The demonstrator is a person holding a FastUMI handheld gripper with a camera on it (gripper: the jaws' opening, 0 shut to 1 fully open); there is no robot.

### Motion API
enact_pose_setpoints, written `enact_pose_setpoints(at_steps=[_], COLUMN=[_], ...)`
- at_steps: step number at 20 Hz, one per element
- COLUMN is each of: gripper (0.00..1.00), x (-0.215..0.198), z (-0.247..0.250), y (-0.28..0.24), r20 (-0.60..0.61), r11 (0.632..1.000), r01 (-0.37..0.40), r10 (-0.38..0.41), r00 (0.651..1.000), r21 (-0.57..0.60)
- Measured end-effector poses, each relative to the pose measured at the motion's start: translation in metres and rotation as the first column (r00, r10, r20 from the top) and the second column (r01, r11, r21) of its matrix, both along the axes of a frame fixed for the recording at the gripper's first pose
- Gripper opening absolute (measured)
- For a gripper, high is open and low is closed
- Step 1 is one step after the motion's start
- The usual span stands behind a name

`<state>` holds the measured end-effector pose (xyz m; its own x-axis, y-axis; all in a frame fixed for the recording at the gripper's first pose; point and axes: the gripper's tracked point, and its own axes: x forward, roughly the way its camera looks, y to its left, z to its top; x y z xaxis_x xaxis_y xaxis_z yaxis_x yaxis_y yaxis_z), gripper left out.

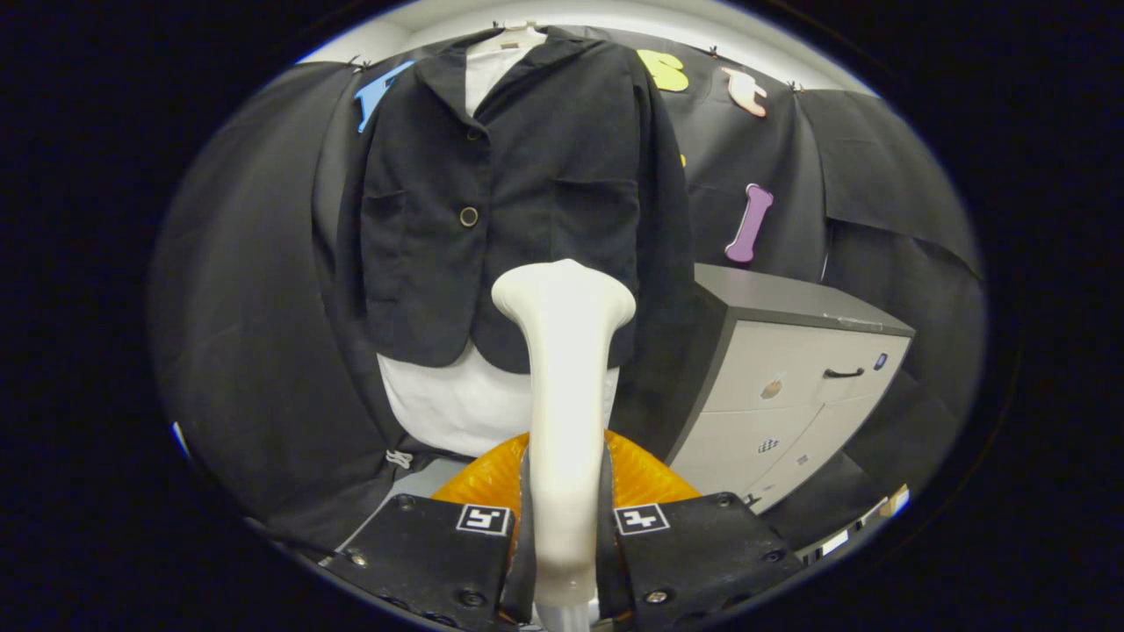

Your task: Iron the clothes twice with a garment steamer, once on the left side and once on the right side.

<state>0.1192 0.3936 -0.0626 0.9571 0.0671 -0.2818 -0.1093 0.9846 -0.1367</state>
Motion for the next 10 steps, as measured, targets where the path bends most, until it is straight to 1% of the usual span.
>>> enact_pose_setpoints(at_steps=[6,10], gripper=[0.3,0.3], x=[-0.001,-0.003], z=[-0.034,-0.03], y=[0.008,0.01], r20=[-0.095,-0.089], r11=[0.999,0.999], r01=[-0.04,-0.032], r10=[0.036,0.03], r00=[0.995,0.996], r21=[-0.036,-0.024])
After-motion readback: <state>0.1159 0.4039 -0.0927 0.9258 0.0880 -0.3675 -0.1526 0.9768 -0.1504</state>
